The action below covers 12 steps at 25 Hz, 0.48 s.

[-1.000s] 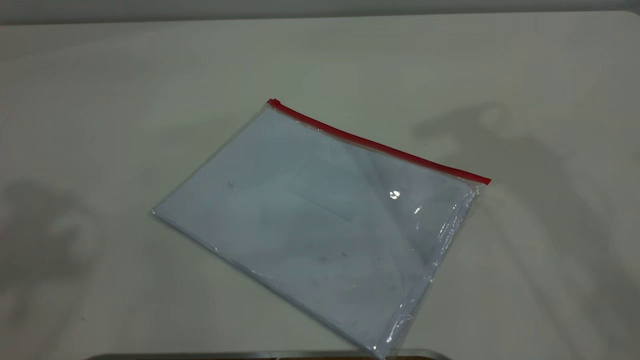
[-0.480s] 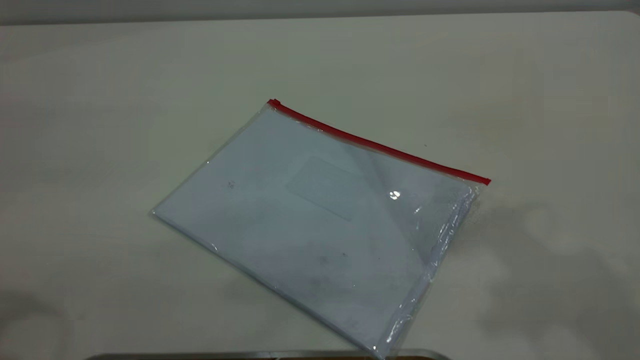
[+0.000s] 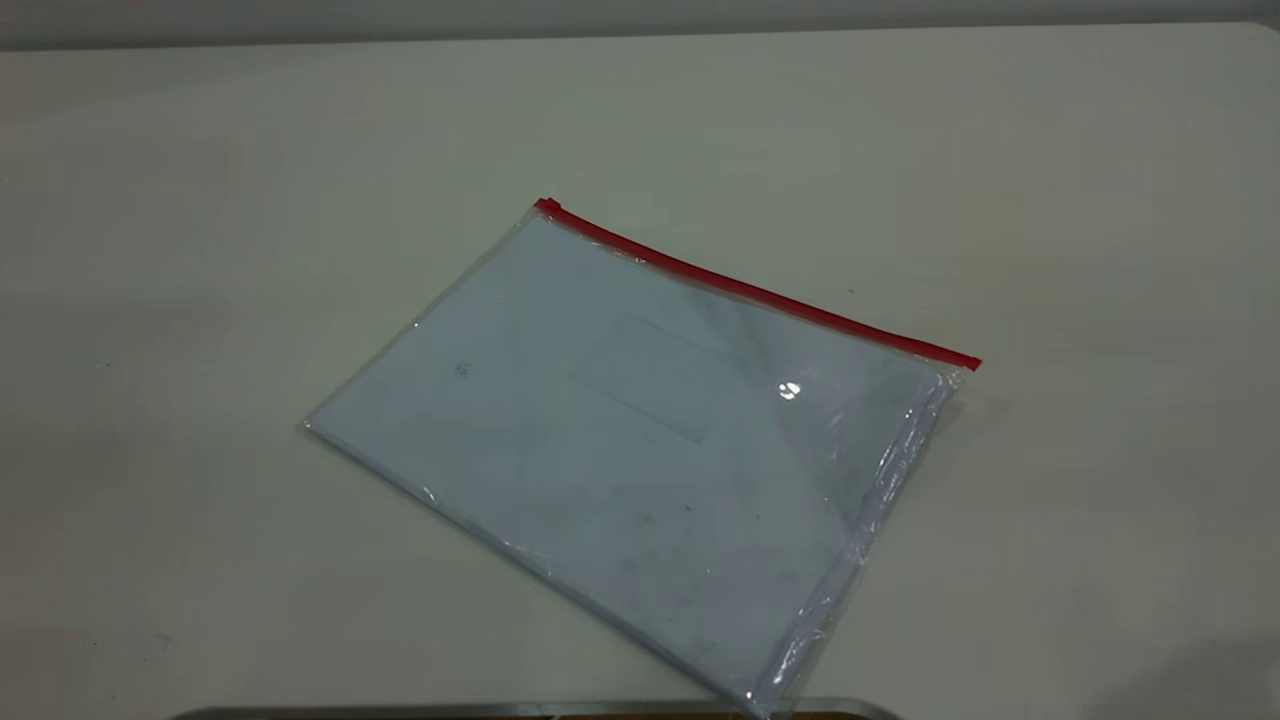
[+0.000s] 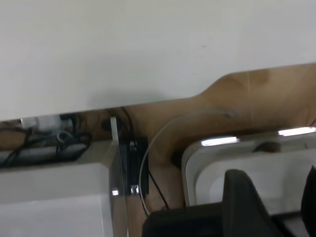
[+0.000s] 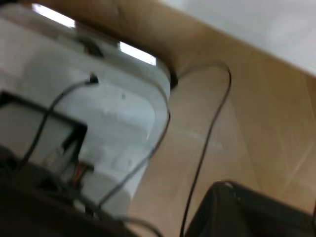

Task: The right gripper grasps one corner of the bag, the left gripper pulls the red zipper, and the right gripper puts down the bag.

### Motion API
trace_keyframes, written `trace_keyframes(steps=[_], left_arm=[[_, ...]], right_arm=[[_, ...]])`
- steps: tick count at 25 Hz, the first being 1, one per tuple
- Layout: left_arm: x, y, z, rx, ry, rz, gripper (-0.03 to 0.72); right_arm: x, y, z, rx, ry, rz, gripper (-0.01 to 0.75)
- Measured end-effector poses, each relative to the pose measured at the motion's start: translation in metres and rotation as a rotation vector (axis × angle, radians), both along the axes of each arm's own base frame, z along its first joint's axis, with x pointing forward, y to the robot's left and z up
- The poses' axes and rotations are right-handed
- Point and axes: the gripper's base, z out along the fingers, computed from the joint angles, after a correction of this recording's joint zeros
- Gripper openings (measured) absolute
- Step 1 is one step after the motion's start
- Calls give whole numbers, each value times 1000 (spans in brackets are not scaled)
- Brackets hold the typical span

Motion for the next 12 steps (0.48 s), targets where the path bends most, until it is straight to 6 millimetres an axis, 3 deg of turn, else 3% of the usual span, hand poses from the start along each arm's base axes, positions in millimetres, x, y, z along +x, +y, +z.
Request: trace_keyframes(steps=[12], left_arm=[[-31,-3,10,-17,-230,-2,357]], right_arm=[[-19,-8,21,78,-197,-1,448]])
